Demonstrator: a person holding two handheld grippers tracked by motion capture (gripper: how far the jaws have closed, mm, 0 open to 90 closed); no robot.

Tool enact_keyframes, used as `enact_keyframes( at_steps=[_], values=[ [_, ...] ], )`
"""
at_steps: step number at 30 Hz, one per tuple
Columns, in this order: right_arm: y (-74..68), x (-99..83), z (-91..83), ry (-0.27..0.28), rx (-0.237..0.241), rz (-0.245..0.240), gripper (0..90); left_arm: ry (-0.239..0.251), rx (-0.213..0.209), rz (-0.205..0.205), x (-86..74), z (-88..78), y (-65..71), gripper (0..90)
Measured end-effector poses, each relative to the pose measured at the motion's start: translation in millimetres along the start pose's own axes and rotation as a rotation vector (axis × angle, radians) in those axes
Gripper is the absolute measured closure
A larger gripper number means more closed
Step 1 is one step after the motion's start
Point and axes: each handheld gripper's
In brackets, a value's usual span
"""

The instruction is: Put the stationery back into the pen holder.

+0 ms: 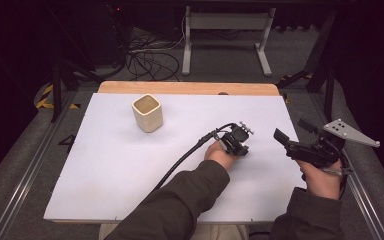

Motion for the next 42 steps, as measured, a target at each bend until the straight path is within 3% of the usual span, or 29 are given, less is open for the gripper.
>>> enact_keyframes(
  at_steps=[19,22,32,42],
  values=[
    [-0.5,-0.4,2.8,-0.008,0.003,-0.002,3.2,0.17,-0.009,-0.046,2.1,-29.4,-17.8,65.2],
    [-0.7,-0.4,3.3,-0.008,0.003,-0.003,3.2,0.211,-0.029,-0.049,0.8,-34.0,-21.2,65.2],
    [-0.3,-0.7,5.4,-0.01,0.006,-0.003,3.2,0.311,-0.029,-0.068,-3.1,-46.0,-32.9,65.2],
    [-0.5,-0.9,6.7,-0.015,0.009,-0.005,3.2,0.349,-0.031,-0.088,-5.2,-57.4,-46.3,65.2]
  ],
)
Point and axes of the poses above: each handheld gripper's, and its own axes: z roughly forward along the jaws, x roughly out of its top, y roughly to its right, and after that the axes turned 15 degrees about x, right-handed
